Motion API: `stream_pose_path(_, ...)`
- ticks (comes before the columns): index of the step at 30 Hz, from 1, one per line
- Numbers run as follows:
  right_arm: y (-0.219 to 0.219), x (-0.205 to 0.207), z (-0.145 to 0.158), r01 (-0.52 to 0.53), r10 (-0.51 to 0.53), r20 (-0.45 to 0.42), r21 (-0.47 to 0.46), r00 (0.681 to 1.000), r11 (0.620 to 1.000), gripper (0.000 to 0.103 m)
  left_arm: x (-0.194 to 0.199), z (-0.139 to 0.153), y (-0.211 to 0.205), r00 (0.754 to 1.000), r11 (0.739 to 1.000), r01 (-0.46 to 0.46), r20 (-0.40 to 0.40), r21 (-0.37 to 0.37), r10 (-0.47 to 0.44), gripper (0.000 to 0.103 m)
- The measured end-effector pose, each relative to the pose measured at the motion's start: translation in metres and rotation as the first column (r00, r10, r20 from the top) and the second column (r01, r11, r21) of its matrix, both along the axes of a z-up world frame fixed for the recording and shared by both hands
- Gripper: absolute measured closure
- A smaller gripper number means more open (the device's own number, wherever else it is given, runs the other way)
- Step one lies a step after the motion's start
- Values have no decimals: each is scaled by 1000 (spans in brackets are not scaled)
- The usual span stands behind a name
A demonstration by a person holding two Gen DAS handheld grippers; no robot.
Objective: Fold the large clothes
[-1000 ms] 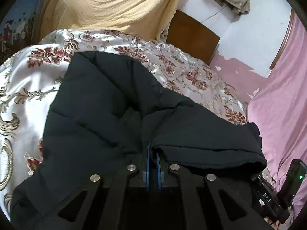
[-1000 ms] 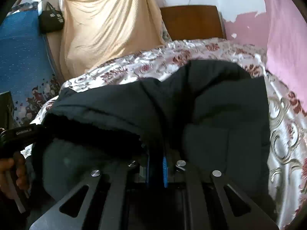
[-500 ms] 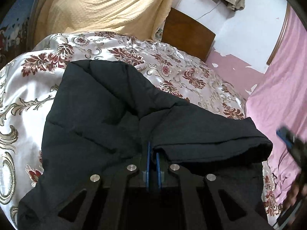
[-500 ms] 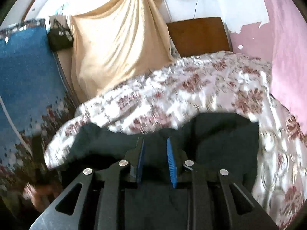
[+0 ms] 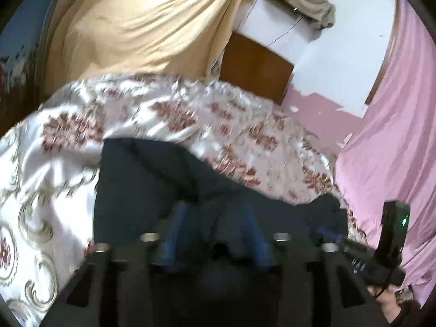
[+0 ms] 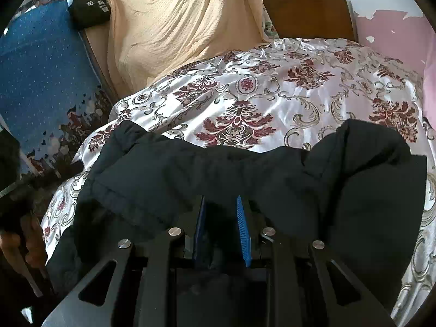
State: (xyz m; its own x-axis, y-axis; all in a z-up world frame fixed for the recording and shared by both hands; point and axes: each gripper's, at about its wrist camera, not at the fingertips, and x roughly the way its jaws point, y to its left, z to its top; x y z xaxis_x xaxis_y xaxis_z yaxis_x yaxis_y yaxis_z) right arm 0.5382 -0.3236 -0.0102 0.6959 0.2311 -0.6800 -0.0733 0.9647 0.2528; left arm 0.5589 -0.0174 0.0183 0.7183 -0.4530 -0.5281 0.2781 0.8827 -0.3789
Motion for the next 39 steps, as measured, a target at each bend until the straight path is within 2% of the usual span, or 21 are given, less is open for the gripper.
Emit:
stream_pose_path(3,-5,-2,1,11,-11,18,0,1000,1000,82,15,0,-25,997,998,68,-23,16,-67,51)
stream_pose_path(6,-11,-7,3,16,-15,31,-46,999,999,82,32,-19,-53,986,984,131,-115,121,-117,52)
stream_pose_path(8,-17,-10,3,20,-16,41,-97,999,995,82,37,-33,-60,981,971,155,-141,180,-130,53)
stream_pose_path(12,-30,-3,-5,19,-19,1,-127,1000,992,82,40,-51,-58,979,974,161,-151,159,-137,53)
stream_pose_path(18,-23,12,-30,13,-13,1,-191,1000,981,82,48,-68,-69,981,952,177,-126,249,-150,52)
stream_pose_path(20,-24,21,-38,1,-2,-4,-204,1000,979,82,54,-73,-71,981,951,177,-128,254,-149,52)
stream_pose_path(24,-33,38,-50,6,-10,-32,-129,999,992,82,68,-85,-76,981,949,166,-138,266,-133,52)
stream_pose_path(27,-32,44,-57,12,-16,-33,-115,999,993,83,75,-90,-78,981,953,161,-146,257,-127,52)
stream_pose_path(32,-34,42,-64,21,-21,0,-89,1000,996,83,75,-95,-73,982,964,158,-132,213,-132,52)
stream_pose_path(39,-36,40,-67,29,-27,27,-65,999,997,83,74,-98,-71,984,970,153,-115,190,-133,52)
